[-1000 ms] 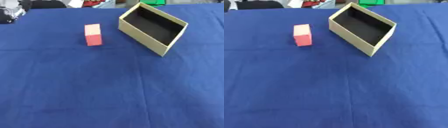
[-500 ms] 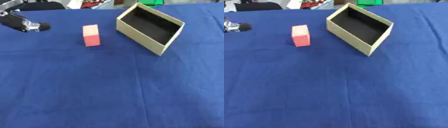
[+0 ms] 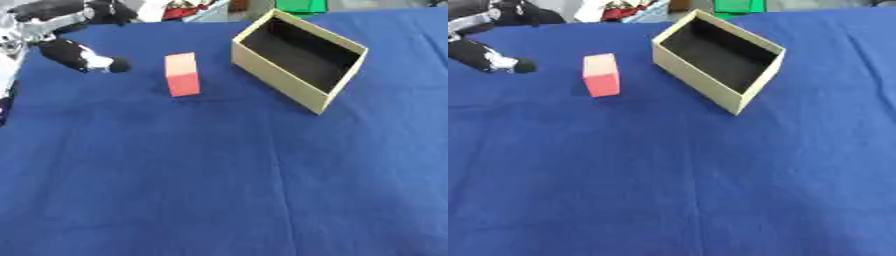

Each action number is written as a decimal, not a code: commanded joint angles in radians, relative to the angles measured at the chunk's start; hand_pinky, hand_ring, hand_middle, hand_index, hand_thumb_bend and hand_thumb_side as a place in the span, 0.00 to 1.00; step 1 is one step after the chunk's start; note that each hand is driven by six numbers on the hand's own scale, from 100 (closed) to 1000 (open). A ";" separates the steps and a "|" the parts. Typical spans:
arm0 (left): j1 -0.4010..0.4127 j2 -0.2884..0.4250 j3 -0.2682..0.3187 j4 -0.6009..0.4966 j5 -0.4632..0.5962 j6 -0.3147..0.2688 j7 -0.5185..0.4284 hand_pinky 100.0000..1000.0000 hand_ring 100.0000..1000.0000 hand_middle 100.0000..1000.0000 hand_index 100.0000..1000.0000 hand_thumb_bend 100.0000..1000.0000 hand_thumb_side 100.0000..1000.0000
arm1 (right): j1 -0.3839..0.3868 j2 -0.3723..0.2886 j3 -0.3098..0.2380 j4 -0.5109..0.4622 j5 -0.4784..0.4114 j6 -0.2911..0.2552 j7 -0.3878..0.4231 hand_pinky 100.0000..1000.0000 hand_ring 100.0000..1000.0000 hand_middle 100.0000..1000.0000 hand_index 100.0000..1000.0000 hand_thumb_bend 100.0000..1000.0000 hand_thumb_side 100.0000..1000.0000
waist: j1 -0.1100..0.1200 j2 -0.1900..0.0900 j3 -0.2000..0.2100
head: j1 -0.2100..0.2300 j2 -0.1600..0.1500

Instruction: Pick up objects on the table and place them in the box.

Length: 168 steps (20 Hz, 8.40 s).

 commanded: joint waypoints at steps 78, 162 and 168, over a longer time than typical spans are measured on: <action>-0.183 -0.142 0.066 0.219 -0.500 0.041 0.051 0.96 0.95 0.93 0.98 0.71 0.72 | -0.082 0.017 0.009 -0.017 -0.022 -0.015 0.015 0.75 0.73 0.77 0.77 0.00 0.86 | 0.040 0.060 -0.125 | 0.063 -0.088; -0.277 -0.258 0.119 0.154 -0.642 0.031 0.794 0.66 0.59 0.46 0.73 0.00 0.00 | -0.255 0.167 0.069 -0.017 -0.082 -0.051 0.044 0.74 0.73 0.78 0.77 0.00 0.90 | 0.056 0.133 -0.425 | 0.407 -0.206; -0.273 -0.250 0.139 0.202 -0.741 -0.029 0.792 0.78 0.81 0.75 0.84 0.39 0.20 | -0.258 0.171 0.074 -0.017 -0.087 -0.053 0.047 0.74 0.73 0.78 0.77 0.00 0.91 | 0.068 0.143 -0.443 | 0.421 -0.214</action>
